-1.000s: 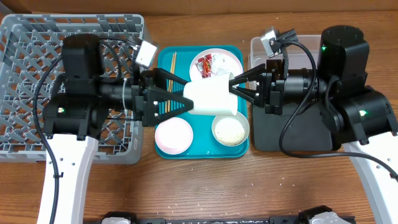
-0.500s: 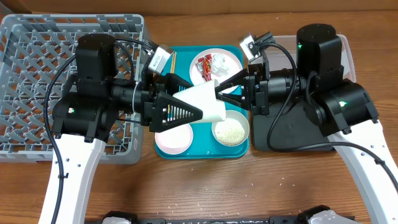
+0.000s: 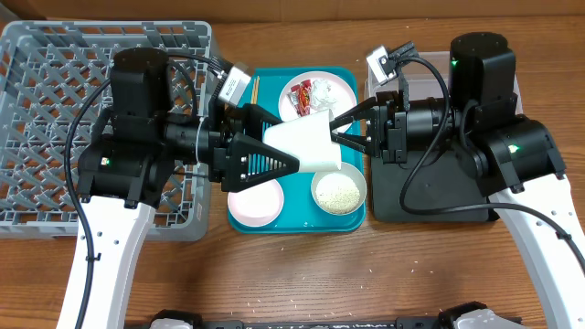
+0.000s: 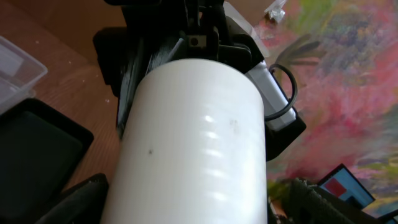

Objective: Sort waste into correct bins and load items into the dishwasher
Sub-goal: 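Lift the cup and pass it from right gripper to left gripper, then lower the paper cup into the dish rack with the left gripper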

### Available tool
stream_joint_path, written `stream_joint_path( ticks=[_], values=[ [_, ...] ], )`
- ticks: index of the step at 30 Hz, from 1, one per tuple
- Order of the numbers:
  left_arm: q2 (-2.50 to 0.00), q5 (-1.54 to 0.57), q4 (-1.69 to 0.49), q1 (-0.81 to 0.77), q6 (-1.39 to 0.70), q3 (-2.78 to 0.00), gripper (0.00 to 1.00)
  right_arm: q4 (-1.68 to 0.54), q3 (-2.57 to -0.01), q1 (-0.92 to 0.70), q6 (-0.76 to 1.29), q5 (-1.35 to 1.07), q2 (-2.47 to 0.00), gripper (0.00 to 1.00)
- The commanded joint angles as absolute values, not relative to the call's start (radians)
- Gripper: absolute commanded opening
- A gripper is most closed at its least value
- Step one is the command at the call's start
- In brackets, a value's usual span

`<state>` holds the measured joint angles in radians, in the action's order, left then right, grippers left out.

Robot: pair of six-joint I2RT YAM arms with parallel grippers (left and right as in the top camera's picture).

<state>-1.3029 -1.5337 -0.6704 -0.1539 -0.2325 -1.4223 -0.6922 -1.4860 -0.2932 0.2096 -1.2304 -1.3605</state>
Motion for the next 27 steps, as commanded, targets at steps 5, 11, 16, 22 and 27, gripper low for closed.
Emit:
stream_joint_path(
  ticks=[5,11,16,22,27],
  values=[
    [-1.301,-1.537,-0.595,-0.152,-0.240,-1.437,0.83,-0.690,-1.499,-0.287,0.213,-1.237,-1.352,0.04],
    [-1.301,-1.538,-0.595,-0.133,-0.240,-1.437,0.76,-0.690,-1.499,-0.287,0.213,-1.237,-1.352,0.04],
    [-1.301,-1.538,-0.633,-0.134,-0.239,-1.437,0.80,-0.689,-1.499,-0.287,0.213,-1.236,-1.352,0.04],
    [-1.301,-1.538,-0.654,-0.134,-0.240,-1.437,0.81,-0.686,-1.499,-0.287,0.213,-1.237,-1.352,0.04],
    [-1.301,-1.538,-0.654,-0.134,-0.240,-1.437,0.59,-0.688,-1.499,-0.287,0.213,-1.237,-1.352,0.04]
  ],
)
